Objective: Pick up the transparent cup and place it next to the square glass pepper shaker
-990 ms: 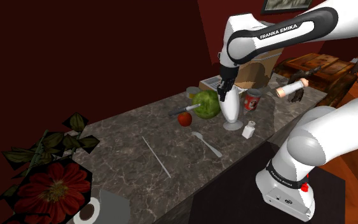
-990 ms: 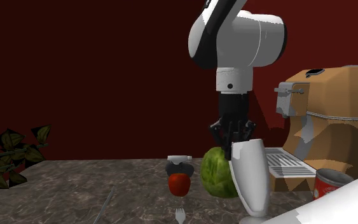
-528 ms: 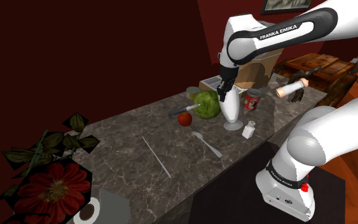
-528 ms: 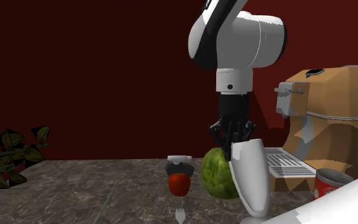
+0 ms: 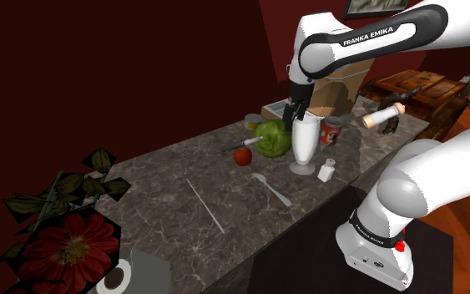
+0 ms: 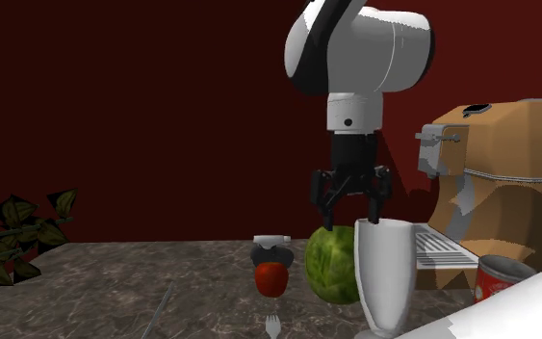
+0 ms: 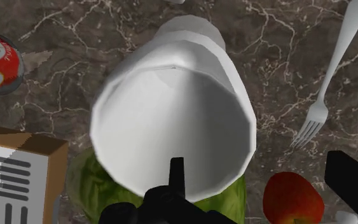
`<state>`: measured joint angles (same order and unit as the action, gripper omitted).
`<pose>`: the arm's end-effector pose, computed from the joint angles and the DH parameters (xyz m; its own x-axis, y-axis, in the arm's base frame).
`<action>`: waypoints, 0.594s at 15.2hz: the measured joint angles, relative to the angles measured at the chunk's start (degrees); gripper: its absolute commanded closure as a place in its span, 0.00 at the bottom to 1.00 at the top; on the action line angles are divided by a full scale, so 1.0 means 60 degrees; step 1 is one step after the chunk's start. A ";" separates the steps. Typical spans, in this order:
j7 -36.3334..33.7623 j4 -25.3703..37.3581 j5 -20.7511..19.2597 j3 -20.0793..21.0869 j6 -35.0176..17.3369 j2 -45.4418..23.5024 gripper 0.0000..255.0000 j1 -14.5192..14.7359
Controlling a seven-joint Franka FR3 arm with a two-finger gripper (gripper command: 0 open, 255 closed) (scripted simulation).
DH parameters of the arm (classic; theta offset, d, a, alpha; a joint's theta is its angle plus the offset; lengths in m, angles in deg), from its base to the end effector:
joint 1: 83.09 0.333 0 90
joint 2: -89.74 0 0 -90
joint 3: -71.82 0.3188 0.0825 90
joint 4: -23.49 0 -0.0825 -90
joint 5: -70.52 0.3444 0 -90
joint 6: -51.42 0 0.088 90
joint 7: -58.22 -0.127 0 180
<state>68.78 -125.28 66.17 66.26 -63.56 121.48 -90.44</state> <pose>0.3208 -0.0800 0.4335 0.9992 0.0075 -0.0397 0.0079 -0.9999 0.0095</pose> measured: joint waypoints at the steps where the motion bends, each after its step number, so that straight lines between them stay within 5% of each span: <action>1: 0.0014 0.0192 0.0006 0.0007 0.0307 0.0121 0.00 -0.0004; 9: 0.0016 0.0689 0.0039 0.0043 0.0926 0.0228 0.00 0.0012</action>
